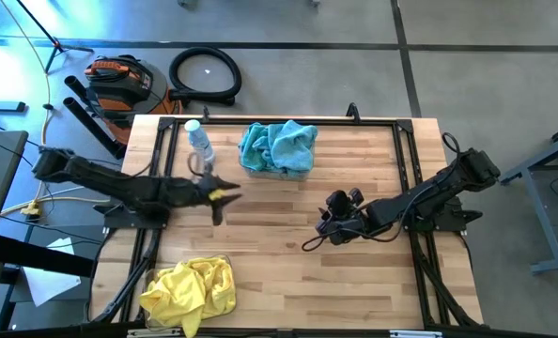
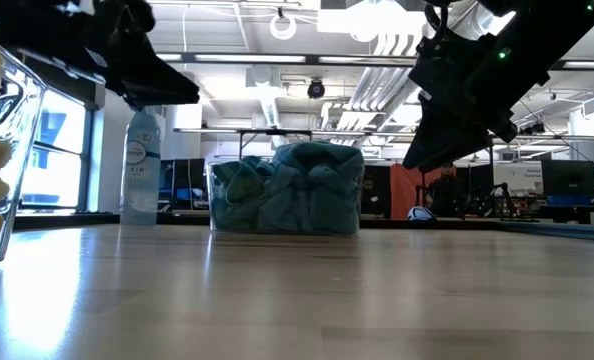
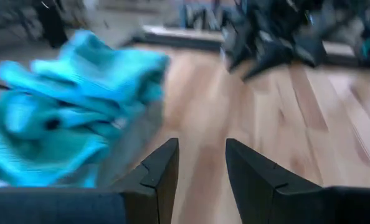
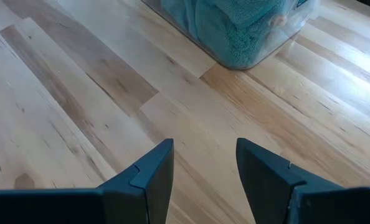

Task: Sort microfiber towel by color & place in baskets
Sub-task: Return to Home Position

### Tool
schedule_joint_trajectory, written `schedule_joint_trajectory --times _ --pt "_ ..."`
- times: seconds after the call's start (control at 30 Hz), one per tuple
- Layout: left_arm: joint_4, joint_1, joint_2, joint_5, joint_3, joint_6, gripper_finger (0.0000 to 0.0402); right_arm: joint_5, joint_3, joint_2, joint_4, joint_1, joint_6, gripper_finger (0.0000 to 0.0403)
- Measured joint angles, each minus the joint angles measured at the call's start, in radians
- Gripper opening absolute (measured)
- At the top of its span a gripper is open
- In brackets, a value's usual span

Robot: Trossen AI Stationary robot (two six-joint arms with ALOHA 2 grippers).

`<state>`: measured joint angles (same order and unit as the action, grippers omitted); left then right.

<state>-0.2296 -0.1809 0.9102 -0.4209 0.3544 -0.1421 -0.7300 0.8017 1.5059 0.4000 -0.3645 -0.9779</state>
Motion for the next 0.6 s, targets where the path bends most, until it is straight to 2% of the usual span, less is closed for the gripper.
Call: schedule_joint_trajectory --times 0.17,0.27,0.6 --pt "-0.043 0.063 -0.2 0.004 -0.126 0.005 0.0121 0.0 0.0 0.0 0.001 0.0 0.0 0.0169" --pt "-0.05 0.087 -0.319 0.049 -0.181 0.005 0.0121 0.0 0.0 0.0 0.001 0.0 0.013 0.0169" --pt "0.001 0.125 -0.682 0.068 -0.299 0.035 0.0121 0.0 0.0 0.0 0.01 0.0 0.018 0.0169"
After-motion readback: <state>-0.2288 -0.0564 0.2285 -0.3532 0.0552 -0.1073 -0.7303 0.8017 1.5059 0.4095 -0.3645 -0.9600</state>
